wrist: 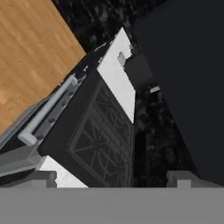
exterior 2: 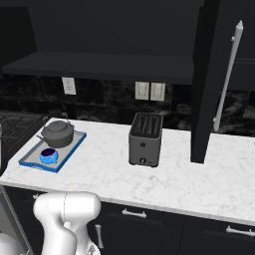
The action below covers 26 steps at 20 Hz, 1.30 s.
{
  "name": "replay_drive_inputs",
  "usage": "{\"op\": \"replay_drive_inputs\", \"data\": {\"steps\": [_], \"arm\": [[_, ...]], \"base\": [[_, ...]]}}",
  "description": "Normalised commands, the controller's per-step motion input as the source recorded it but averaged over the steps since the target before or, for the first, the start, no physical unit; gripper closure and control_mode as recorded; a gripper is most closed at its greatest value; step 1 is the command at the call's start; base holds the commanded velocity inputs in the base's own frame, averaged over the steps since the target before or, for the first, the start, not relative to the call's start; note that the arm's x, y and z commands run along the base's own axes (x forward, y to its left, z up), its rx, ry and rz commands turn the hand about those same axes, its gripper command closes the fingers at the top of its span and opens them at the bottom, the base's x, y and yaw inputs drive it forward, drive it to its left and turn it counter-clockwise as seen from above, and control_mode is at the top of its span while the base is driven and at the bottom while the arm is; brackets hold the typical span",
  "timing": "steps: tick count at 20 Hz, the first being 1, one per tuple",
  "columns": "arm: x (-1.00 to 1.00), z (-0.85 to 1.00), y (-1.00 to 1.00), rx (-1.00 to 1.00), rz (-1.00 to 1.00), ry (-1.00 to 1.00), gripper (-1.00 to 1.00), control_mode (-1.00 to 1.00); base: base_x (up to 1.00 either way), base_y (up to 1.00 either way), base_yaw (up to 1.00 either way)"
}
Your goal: Pick the kettle from the counter and place it on the tray. Then pick the mug from the cabinet and place it on the tray. Then close the cabinet doors.
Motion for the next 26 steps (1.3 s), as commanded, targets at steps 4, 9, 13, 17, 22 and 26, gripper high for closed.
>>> {"op": "replay_drive_inputs", "data": {"steps": [4, 9, 13, 17, 22, 26], "arm": [[-0.58, 0.48, 0.17, 0.00, 0.00, -0.17, -1.00, -1.00], [-0.58, 0.46, 0.18, 0.00, 0.00, -0.17, -1.00, -1.00], [-0.58, 0.36, 0.28, 0.00, 0.02, -0.23, -1.00, -1.00], [-0.52, 0.40, 0.30, 0.00, 0.02, -0.19, -1.00, -1.00], [-0.29, 0.34, 0.40, -0.01, 0.00, -0.06, -1.00, -1.00], [-0.25, 0.23, 0.58, 0.00, 0.01, 0.00, -1.00, -1.00]], "base": [[0.00, 0.00, 0.00], [0.00, 0.00, 0.00], [0.00, 0.00, 0.00], [0.00, 0.00, 0.00], [0.00, 0.00, 0.00], [0.00, 0.00, 0.00]]}}
